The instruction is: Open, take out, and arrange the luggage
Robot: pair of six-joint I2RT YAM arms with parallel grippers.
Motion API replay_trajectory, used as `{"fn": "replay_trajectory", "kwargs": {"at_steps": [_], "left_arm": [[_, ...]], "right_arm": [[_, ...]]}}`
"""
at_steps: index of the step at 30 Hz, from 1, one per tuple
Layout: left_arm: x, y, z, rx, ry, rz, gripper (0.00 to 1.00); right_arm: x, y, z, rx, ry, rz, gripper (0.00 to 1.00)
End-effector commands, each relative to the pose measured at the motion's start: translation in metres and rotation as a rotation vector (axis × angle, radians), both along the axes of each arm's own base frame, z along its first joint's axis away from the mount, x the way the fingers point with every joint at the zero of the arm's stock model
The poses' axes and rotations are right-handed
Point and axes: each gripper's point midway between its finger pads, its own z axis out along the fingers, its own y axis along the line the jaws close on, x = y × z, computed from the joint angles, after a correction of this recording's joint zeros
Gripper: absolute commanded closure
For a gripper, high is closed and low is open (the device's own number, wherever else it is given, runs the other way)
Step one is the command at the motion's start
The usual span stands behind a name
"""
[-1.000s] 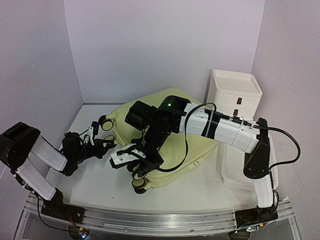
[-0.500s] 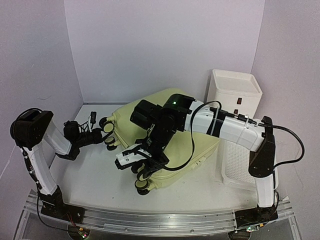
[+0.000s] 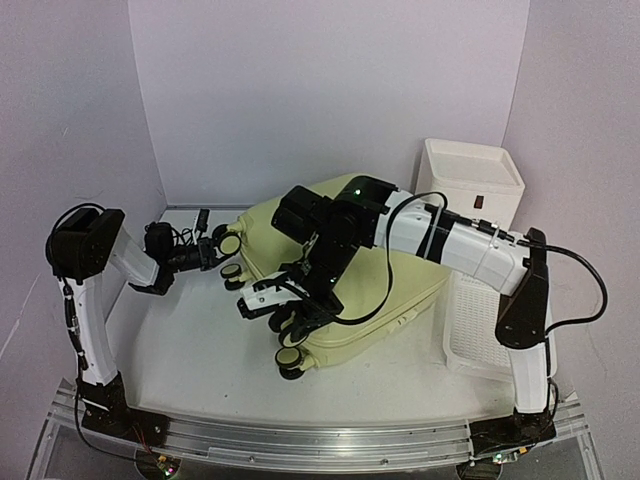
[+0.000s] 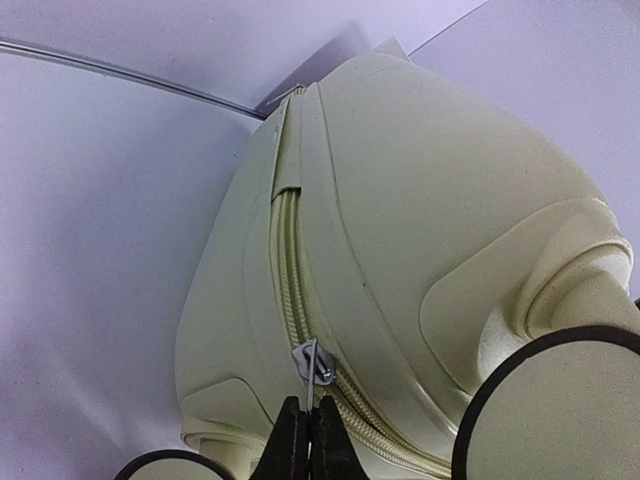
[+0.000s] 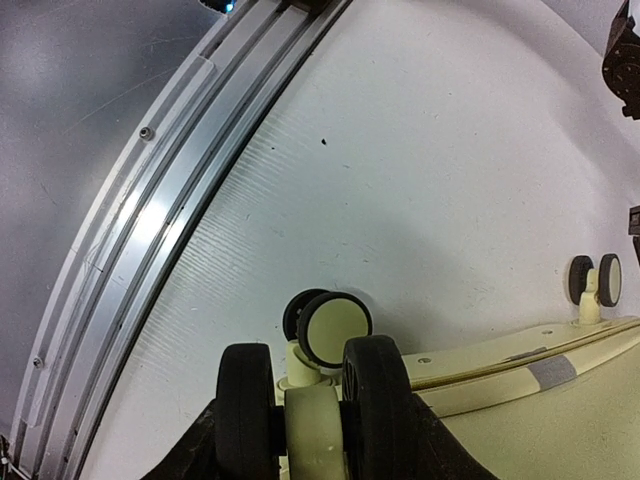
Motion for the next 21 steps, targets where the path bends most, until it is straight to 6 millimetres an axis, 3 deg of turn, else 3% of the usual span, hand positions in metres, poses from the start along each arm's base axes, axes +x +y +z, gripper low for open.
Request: {"fn": "replay_trajectory", "kwargs": {"at_steps": [1,7,12,16,21], "left_arm": [[0.060,0.056,-0.005,0.121,0.037,0.339,1.00],[0.043,0.082,0.004,0.094,0.083,0.373,1.00],[0.027,0.108,-0.008,0.129,0.118,0.485,1.00],[0.025,0.132,-0.017,0.147,0.170,0.642,1.00],[0.054,0.113,-0.010,0.105,0.171,0.615,1.00]], "right_arm": [[-0.061,-0.042,0.019,-0.179,0.372,-0.092,0.87],[-0.073,-0.055,0.034,-0.183,0.409,-0.079,0.89],[-0.085,-0.074,0.035,-0.187,0.432,-0.056,0.90],[-0.088,-0.078,0.038,-0.180,0.429,-0.053,0.91],[-0.090,-0.075,0.040,-0.164,0.450,-0.047,0.91]]}}
